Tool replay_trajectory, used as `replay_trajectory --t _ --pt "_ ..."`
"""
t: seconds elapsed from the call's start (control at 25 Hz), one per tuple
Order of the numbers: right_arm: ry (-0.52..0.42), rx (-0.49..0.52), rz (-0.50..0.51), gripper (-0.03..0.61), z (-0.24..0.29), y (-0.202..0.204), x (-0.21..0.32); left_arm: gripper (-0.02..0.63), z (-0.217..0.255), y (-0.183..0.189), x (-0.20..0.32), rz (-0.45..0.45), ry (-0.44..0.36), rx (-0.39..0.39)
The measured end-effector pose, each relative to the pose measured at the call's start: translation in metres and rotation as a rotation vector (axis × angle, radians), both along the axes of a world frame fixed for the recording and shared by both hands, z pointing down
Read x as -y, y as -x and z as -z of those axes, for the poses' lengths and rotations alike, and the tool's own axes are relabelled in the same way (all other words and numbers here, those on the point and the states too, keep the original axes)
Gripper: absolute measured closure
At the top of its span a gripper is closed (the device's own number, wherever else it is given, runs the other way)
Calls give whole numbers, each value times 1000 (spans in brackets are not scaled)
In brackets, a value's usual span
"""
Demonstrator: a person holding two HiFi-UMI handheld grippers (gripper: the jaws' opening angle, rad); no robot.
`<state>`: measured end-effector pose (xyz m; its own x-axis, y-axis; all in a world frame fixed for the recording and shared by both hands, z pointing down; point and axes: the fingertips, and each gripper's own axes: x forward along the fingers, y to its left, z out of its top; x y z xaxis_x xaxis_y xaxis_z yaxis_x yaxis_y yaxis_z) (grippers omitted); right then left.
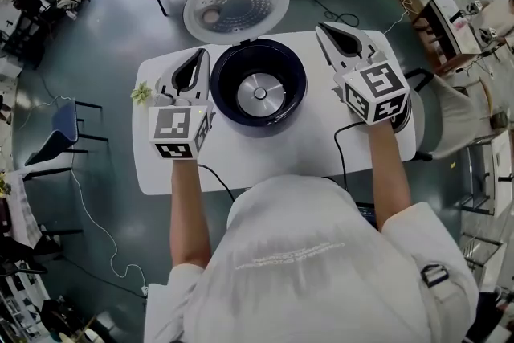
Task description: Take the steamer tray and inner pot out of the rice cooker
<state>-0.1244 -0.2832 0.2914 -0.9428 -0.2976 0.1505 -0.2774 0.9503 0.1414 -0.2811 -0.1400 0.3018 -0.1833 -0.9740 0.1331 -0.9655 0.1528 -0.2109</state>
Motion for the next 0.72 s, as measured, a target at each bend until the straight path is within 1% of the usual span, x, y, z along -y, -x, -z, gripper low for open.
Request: replay_trajectory --t 0.28,0.6,0.72 --pt "-41 -10 16 552 5 0 -3 598 9 -3 -2 -9 -17 31" --pt "-78 -24 29 552 4 -5 -8 598 7 -13 -2 -29 12 83" --pt "-77 -36 28 552 0 -4 -9 598 5 -10 -2 -24 21 83"
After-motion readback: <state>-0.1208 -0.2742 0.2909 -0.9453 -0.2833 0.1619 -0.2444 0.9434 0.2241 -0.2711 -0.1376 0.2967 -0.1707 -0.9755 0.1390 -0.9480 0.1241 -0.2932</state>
